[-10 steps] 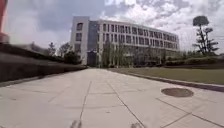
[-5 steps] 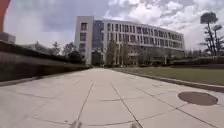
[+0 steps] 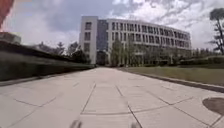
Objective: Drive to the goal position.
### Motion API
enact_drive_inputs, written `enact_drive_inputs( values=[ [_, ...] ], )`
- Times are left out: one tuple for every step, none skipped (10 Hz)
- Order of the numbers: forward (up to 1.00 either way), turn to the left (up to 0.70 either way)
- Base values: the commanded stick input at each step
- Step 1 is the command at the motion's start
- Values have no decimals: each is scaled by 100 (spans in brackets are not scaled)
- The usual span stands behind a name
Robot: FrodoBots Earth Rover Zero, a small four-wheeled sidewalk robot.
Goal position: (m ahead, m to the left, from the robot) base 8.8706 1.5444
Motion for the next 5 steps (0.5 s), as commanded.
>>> enact_drive_inputs(
  values=[
    [98, 6],
    [98, 6],
    [98, 6],
    [98, 6],
    [98, 6]
  ],
)
